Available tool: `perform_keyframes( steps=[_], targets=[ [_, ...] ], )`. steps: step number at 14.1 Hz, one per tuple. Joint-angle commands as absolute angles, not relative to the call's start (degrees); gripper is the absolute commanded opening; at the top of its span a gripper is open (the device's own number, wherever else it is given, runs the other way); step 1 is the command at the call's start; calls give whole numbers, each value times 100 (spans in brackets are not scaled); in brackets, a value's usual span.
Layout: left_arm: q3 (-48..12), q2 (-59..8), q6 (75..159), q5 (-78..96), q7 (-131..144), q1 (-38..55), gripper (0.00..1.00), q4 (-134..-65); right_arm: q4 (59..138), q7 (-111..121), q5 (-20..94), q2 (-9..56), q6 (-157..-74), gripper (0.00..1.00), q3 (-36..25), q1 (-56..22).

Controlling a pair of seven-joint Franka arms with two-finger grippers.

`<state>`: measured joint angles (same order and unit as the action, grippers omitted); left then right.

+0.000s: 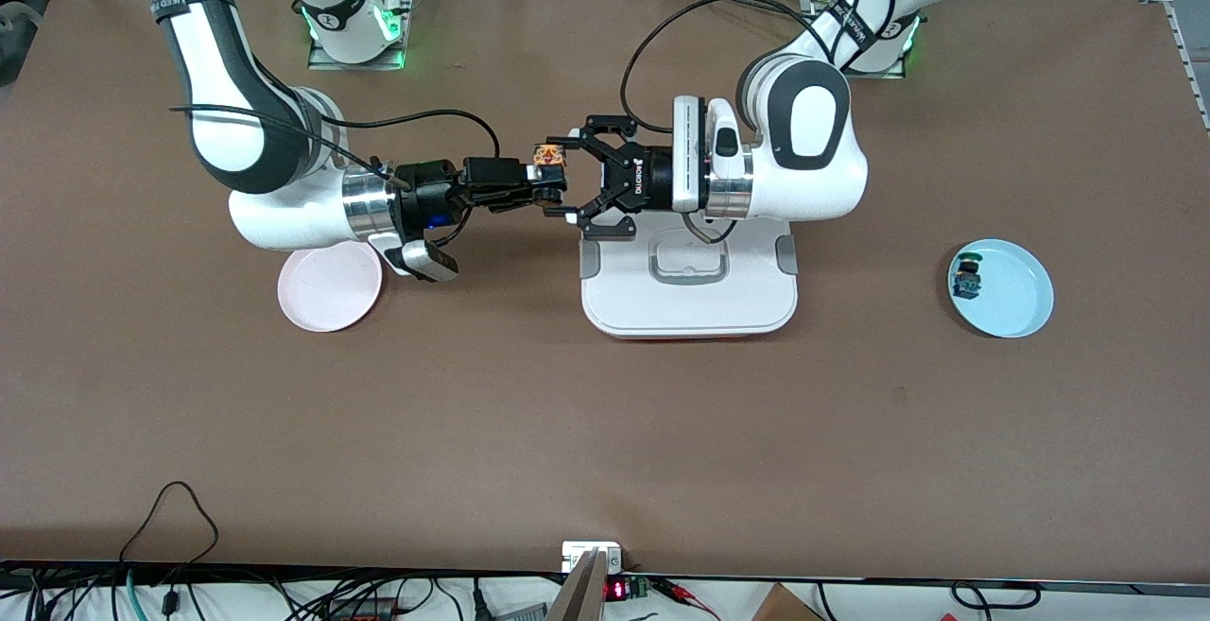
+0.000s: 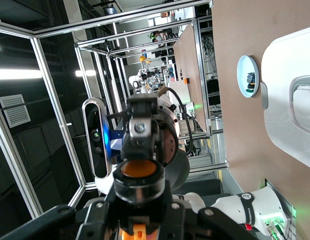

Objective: Transfer orange switch to right arm and place
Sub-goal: 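Close the right gripper on the switch, then open the left gripper and withdraw it while the right gripper pulls away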

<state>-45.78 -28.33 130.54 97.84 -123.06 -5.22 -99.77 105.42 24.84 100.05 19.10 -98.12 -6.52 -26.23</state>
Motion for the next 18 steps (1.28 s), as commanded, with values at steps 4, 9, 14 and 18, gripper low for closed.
perform_keyframes(
  steps=[4,9,14,18],
  targets=[
    [-4605,-2786,13025,9949,-12401,-554,100,-9958,10661,2575,10002,1811,-9782,0,-650,-2584],
    [-4597,-2690,12860,9862,-12191,-711,100,-9985,10705,2575,9958,1767,-9704,0,-668,-2426],
    [-4605,-2540,12069,8381,-11008,-1308,100,-9967,10714,2575,9362,1705,-9239,0,-703,-2075],
    [-4597,-2356,11726,7264,-9445,-1362,100,-9958,10705,2601,8713,1661,-8913,0,-721,-1733]
  ],
)
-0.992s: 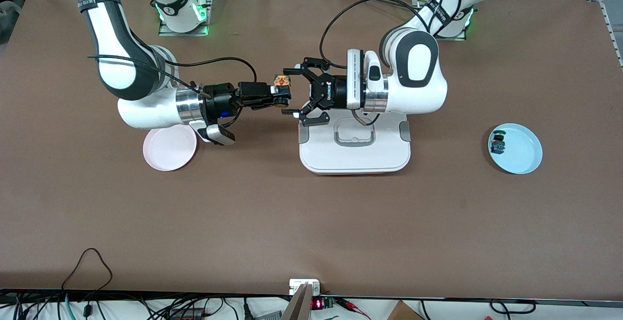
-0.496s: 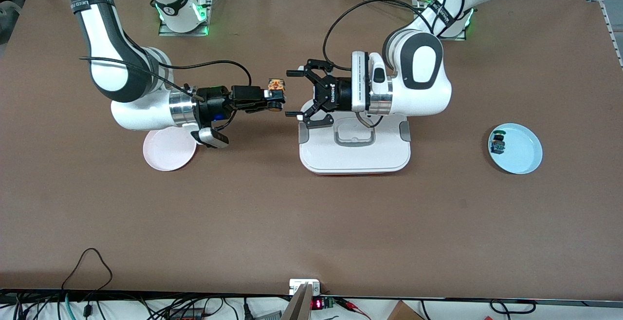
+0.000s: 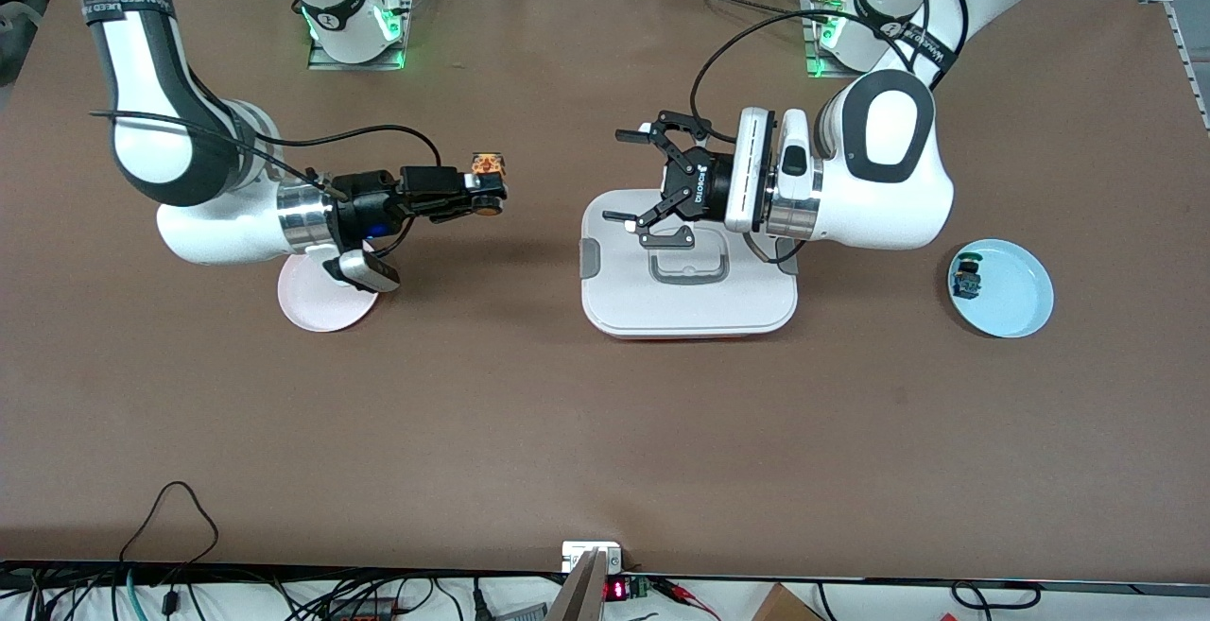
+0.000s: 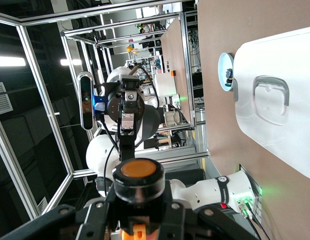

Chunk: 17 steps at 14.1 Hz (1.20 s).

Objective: Transfer orange switch to right arm and place
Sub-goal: 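Open the left gripper and withdraw it while the right gripper pulls away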

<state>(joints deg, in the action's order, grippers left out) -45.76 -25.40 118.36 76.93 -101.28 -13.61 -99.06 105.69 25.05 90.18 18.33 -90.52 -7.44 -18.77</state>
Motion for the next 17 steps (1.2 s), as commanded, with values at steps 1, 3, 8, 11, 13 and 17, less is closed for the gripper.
perform_keyframes(
  steps=[1,3,8,11,13,17],
  targets=[
    [-4588,-2355,11655,6955,-9074,-1362,100,-9958,10705,2610,8519,1652,-8843,0,-721,-1644],
    [-4605,-2347,11576,6331,-8108,-1354,100,-9941,10705,2829,8149,1652,-8719,0,-721,-1486],
    [-4588,-2382,11180,4970,-6147,-1310,100,-9949,10679,3242,7086,1661,-8535,0,-721,-1257],
    [-4553,-2382,10673,3845,-4515,-1327,100,-9661,10652,3611,6384,1661,-8403,0,-721,-1152],
    [-4500,-2391,10006,3019,-3556,-1336,100,-9196,10626,3857,5786,1661,-8402,0,-721,-1090],
    [-4421,-2435,9169,1411,-2604,-1510,100,-8702,10565,4454,4450,1652,-8446,0,-721,-958]
  ],
)
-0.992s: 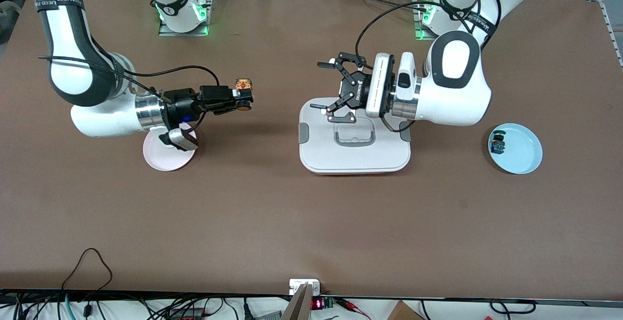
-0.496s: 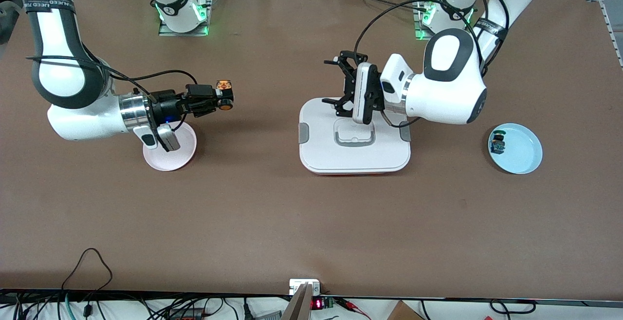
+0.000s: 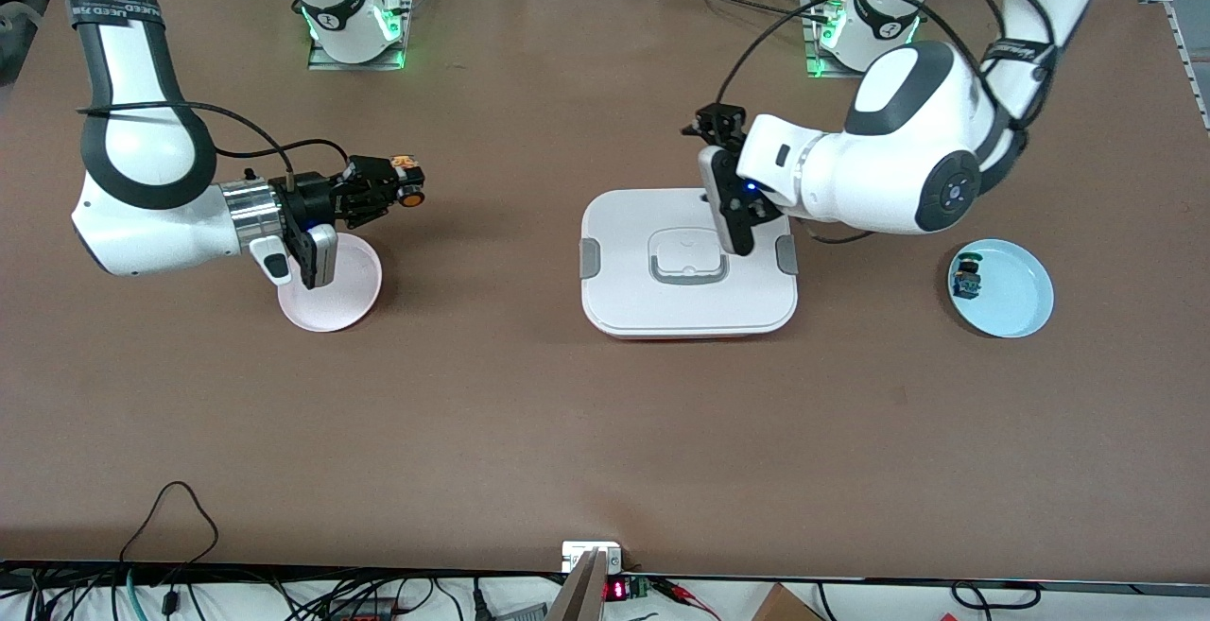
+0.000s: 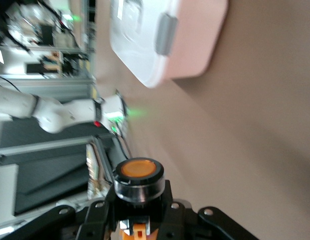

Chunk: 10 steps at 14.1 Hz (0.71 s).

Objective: Transfer orange switch to right arm and place
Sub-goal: 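Open the left gripper and withdraw it while the right gripper pulls away, then move the switch over the white plate while the left gripper retracts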

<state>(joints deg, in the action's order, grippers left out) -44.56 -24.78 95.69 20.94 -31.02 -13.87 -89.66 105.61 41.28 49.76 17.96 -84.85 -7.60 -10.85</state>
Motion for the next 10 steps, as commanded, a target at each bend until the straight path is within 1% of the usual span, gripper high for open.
perform_keyframes(
  steps=[1,3,4,6,7,8,9,10],
  targets=[
    [-4430,-2435,8949,1076,-2367,-1651,100,-8536,10530,4656,4117,1661,-8455,0,-721,-888],
    [-4430,-2400,8588,356,-1927,-1696,100,-8141,10477,5121,3362,1679,-8542,0,-721,-861],
    [-4430,-2399,8465,-66,-1777,-1714,100,-7973,10477,5402,2983,1679,-8717,0,-721,-861],
    [-4395,-2190,8262,-613,-1749,-1723,100,-7884,10477,5851,2158,1670,-9156,0,-721,-888],
    [-4142,-2006,8262,-789,-1749,-1679,100,-7927,10485,6062,1762,1670,-9358,0,-712,-905],
    [-3618,-1699,8305,-765,-1732,-1513,100,-7997,10494,6238,1401,1670,-9604,0,-712,-923],
    [-2899,-1400,8410,-695,-1731,-1059,100,-8181,10512,6406,1076,1670,-9824,0,-703,-940],
    [-2100,-1171,8707,-642,-1671,-567,100,-8383,10529,6599,759,1679,-10052,0,-703,-958]
  ],
)
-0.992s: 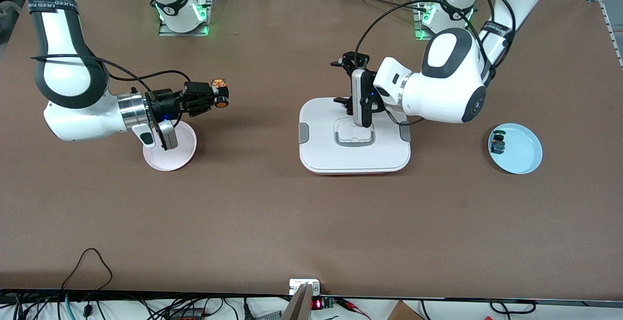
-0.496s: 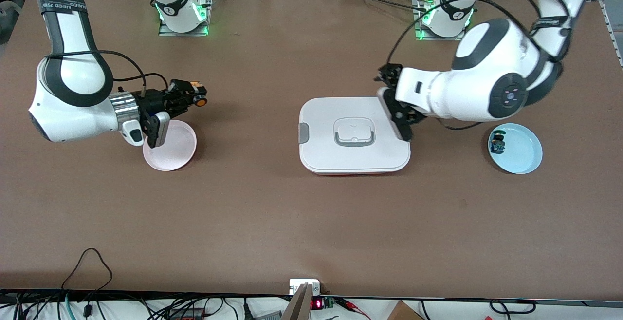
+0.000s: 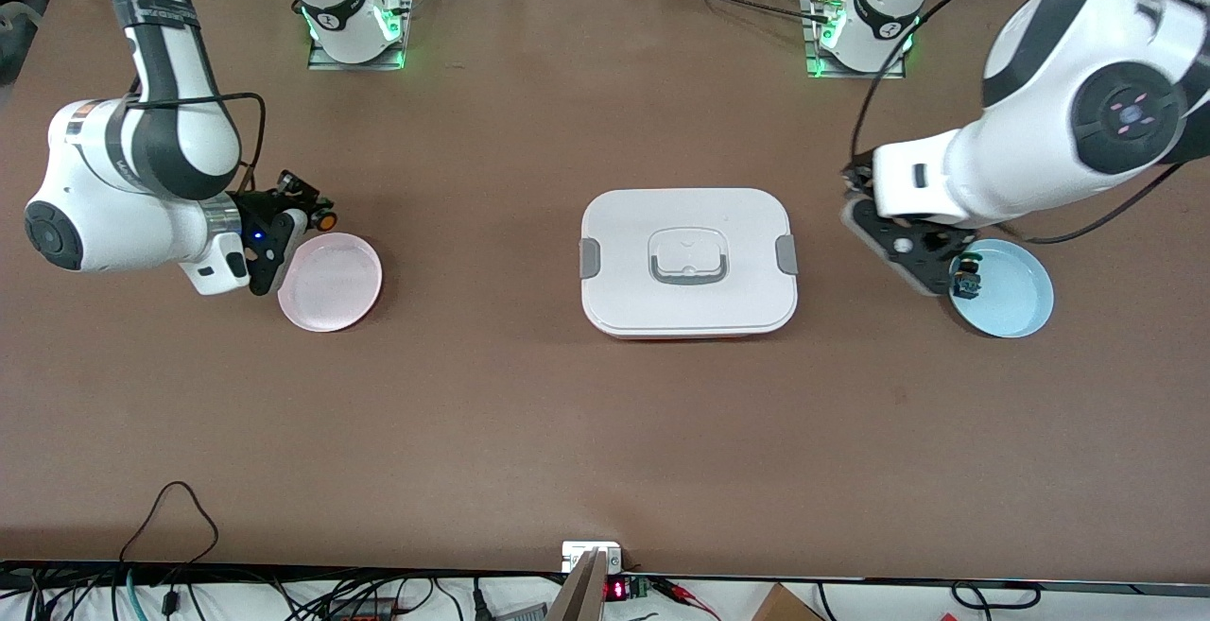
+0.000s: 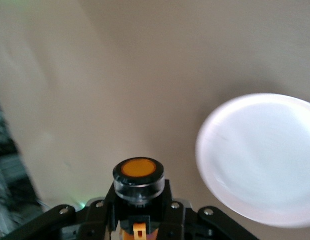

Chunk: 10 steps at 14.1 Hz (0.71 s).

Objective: Transfer orange switch to right arm and place
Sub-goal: 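Move the switch over the white plate while the left gripper retracts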

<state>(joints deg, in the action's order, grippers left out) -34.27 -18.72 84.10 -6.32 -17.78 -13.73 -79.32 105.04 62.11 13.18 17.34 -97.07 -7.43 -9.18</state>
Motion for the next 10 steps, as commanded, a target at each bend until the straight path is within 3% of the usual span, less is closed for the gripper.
perform_keyframes(
  steps=[1,5,10],
  targets=[
    [-1587,-1038,8806,-485,-1513,-302,100,-8515,10538,6766,504,1679,-10255,0,-703,-975],
    [-468,-555,8955,-334,-56,377,100,-9061,10862,6978,62,1696,-11002,0,-694,-1081],
    [-167,140,9334,-107,333,343,100,-9746,11486,7188,-325,1679,-12003,0,-694,-1230]
  ],
)
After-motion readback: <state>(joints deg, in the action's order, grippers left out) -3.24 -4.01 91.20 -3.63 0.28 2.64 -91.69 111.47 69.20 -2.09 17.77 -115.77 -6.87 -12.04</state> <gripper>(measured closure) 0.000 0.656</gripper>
